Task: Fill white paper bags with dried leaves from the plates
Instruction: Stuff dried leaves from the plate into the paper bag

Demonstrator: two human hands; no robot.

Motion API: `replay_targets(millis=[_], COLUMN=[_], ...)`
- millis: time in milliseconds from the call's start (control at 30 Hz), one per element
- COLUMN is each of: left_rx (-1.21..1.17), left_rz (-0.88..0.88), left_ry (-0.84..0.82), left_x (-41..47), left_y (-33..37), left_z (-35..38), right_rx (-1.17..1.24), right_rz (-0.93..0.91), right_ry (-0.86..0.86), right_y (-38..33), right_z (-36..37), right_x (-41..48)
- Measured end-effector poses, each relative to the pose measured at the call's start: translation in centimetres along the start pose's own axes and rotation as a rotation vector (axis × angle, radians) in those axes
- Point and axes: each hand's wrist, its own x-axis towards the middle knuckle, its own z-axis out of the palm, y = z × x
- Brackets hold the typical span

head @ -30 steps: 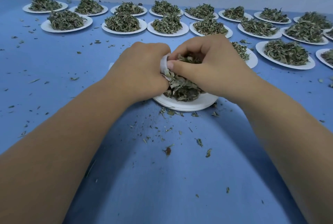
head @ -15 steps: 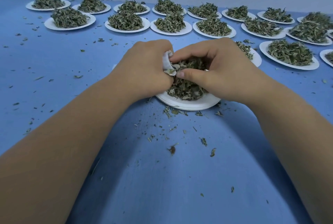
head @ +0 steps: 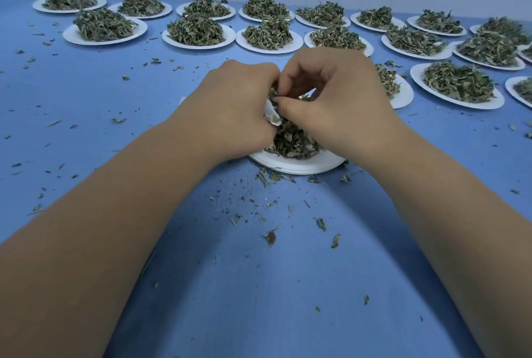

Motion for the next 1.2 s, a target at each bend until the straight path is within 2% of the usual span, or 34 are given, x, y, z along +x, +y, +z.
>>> replay_targets(millis=[100, 267, 400, 567, 767, 1067, 1200], left_rx=[-0.014, -0.047, -0.099, -0.181, -0.272, -0.352, -0.383], left_rz=[0.011, 0.024, 0.135, 0.150, 0.213, 0.293, 0.269], left_ry=[-0.024, 0.013, 0.027, 0.017, -0.036, 0.140, 0.201], left_x=[0.0, -0.2, -0.4, -0.4, -0.5, 0.0, 0.2], left_y=[-0.1, -0.2, 0.2, 0.3, 0.2, -0.4, -0.7], left_z=[0.0, -0.2, -0.3, -0.3, -0.3, 0.4, 0.4], right_rx=[0.007, 0.148, 0.170, -0.053, 0.159, 0.244, 0.287], right_rz=[0.032, 0.019, 0.052, 0.091, 0.256, 0.327, 0.325], right_ry=[-0.055, -0.176, -0.109, -0.023, -0.281, -0.071, -0.070], right_y=[0.0, 0.6, 0.6, 0.9, 0.6, 0.8, 0.6], right_z=[0.0, -1.3, -0.9, -0.7, -0.4, -0.4, -0.4], right_x=[0.0, -0.2, 0.0, 0.3, 0.8, 1.2, 1.0])
